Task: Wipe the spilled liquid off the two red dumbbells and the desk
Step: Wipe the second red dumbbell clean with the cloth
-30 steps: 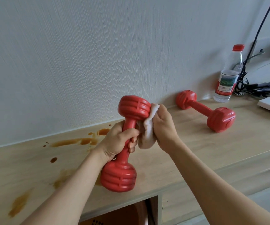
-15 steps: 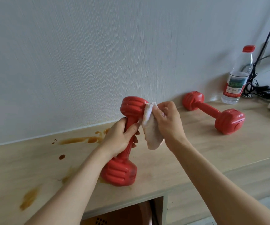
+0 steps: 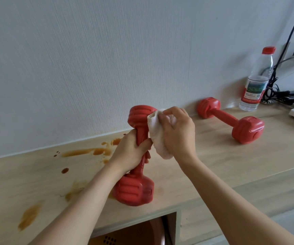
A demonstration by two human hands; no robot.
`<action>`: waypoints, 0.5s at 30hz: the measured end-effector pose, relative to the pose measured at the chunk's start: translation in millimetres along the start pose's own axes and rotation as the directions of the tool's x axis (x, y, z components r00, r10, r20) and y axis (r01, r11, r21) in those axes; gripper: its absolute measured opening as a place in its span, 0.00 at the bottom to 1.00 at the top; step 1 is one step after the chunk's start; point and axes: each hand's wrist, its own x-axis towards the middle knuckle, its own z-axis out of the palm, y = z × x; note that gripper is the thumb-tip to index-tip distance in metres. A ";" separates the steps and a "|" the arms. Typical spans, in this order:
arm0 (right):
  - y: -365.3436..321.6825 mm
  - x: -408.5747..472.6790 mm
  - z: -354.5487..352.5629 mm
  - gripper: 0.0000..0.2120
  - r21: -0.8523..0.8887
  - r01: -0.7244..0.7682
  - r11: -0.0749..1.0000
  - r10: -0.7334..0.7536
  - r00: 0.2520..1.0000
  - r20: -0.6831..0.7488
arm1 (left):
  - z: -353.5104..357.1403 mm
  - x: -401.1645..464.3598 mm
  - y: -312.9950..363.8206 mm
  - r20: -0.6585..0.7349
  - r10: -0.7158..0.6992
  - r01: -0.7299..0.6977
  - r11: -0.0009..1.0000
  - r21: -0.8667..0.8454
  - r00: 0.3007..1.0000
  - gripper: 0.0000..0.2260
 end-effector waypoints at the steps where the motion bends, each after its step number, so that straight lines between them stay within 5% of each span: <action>1: 0.2 0.5 -0.2 0.04 0.007 -0.025 1.000 0.025 1.000 0.004 | -0.2 0.0 0.4 0.006 -0.002 0.002 1.000 -0.007 1.000 0.03; 5: -1.0 0.6 -1.6 0.04 -0.003 -0.052 0.999 0.052 0.998 0.026 | -0.2 0.4 0.8 0.012 0.000 0.000 1.000 -0.020 1.000 0.03; 10: -4.1 -13.4 13.1 0.10 -0.236 0.329 0.914 -0.316 0.944 0.092 | -0.8 -1.5 2.0 -0.022 -0.011 0.011 1.000 0.005 1.000 0.04; 12: -0.8 -7.8 15.0 0.13 -0.176 0.304 0.936 -0.289 0.951 0.107 | -0.3 -2.8 4.5 -0.002 0.009 -0.009 1.000 0.011 1.000 0.04; 15: -0.5 10.0 3.2 0.09 0.048 0.026 0.998 -0.033 0.990 0.137 | 1.7 -4.4 7.1 0.047 0.036 -0.036 0.999 0.001 0.998 0.07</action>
